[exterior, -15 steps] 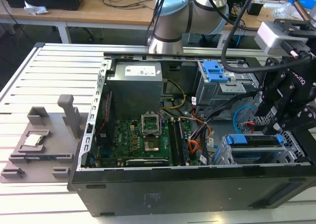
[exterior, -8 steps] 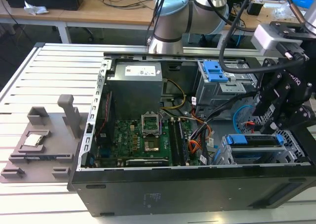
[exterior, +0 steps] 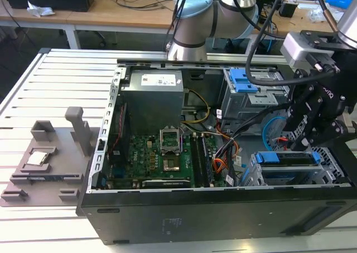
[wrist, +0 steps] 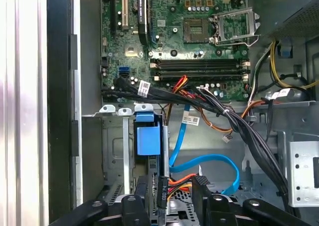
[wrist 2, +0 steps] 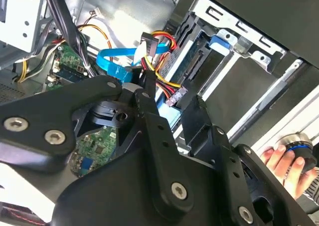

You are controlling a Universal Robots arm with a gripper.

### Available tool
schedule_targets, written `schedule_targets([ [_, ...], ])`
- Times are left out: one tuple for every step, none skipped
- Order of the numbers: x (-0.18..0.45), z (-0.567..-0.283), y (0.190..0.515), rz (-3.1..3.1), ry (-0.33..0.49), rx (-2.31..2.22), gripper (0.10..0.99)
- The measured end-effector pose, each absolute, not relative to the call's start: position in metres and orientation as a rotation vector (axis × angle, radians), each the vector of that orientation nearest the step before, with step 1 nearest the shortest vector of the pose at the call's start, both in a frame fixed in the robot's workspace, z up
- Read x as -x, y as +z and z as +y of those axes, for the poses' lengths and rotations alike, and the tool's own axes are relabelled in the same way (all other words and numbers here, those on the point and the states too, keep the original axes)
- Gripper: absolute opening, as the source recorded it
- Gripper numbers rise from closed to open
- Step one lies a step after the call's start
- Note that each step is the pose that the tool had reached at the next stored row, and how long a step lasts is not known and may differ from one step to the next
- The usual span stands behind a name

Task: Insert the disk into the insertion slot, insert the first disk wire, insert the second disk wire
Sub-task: 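Insert the first disk wire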

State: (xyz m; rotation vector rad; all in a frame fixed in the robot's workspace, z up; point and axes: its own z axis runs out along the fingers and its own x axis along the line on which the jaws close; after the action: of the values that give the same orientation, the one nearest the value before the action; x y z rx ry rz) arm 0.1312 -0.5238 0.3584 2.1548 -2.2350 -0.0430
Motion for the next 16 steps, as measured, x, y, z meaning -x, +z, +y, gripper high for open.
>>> schedule_targets([
  [-0.1312,-0.5238,0.3574,-2.247,-0.043,-2.143,0.478],
  [-0.1313,-0.5238,0.3565,-2.26,-0.044,-2.129,0.478],
  [-0.1313,-0.5238,0.3564,-2.265,-0.044,-2.123,0.478],
  [-0.1313,-0.5238,0.3564,-2.265,-0.044,-2.123,0.478],
  [-0.1313,-0.5238,0.3563,-2.266,-0.044,-2.123,0.478],
  [-0.1313,-0.5238,0.3563,-2.266,-0.044,-2.123,0.478],
  [-0.1313,-0.5238,0.3562,-2.266,-0.044,-2.123,0.478],
  [-0.1313,-0.5238,0.3562,-2.266,-0.044,-2.123,0.463],
  [-0.1313,-0.5238,0.3562,-2.266,-0.044,-2.123,0.463],
  [-0.1313,-0.5238,0.3562,-2.266,-0.044,-2.123,0.337],
  [-0.1313,-0.5238,0.3562,-2.266,-0.044,-2.122,0.216],
  [-0.1313,-0.5238,0.3562,-2.266,-0.044,-2.122,0.184],
  [-0.1313,-0.5238,0.3562,-2.266,-0.044,-2.122,0.184],
  [-0.1313,-0.5238,0.3562,-2.266,-0.044,-2.122,0.184],
  [-0.1313,-0.5238,0.3563,-2.266,-0.044,-2.122,0.184],
  [-0.1313,-0.5238,0.3562,-2.267,-0.044,-2.122,0.184],
])
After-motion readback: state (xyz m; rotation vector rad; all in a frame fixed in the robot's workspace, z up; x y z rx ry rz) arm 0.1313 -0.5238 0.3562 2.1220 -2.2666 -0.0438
